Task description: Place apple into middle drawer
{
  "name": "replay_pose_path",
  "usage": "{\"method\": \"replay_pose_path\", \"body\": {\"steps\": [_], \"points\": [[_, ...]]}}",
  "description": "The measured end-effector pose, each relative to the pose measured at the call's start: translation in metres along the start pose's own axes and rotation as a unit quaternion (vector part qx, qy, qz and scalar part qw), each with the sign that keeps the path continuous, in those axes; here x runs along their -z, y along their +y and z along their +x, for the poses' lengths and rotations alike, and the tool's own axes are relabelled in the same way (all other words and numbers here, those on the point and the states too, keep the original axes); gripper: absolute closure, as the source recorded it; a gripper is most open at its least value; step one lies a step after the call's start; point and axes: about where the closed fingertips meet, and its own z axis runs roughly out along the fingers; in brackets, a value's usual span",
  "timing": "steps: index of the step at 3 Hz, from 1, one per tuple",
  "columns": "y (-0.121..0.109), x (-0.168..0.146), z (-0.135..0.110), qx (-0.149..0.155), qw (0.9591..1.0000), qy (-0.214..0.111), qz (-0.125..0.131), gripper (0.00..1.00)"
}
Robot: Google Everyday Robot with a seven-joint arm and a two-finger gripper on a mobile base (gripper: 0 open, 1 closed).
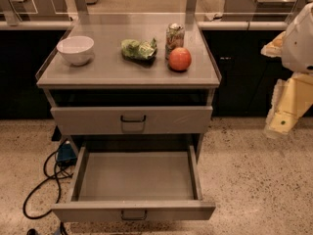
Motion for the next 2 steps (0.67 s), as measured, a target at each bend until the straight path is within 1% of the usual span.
{"method": "replay_pose_path", "body": {"steps": [1, 2], "points": [[0.0, 0.0, 0.0, 0.0, 1.0, 0.0, 0.0, 0.0], [-0.0079, -0.0011, -0.004, -0.004, 0.9997, -0.025, -0.002, 0.0]]}}
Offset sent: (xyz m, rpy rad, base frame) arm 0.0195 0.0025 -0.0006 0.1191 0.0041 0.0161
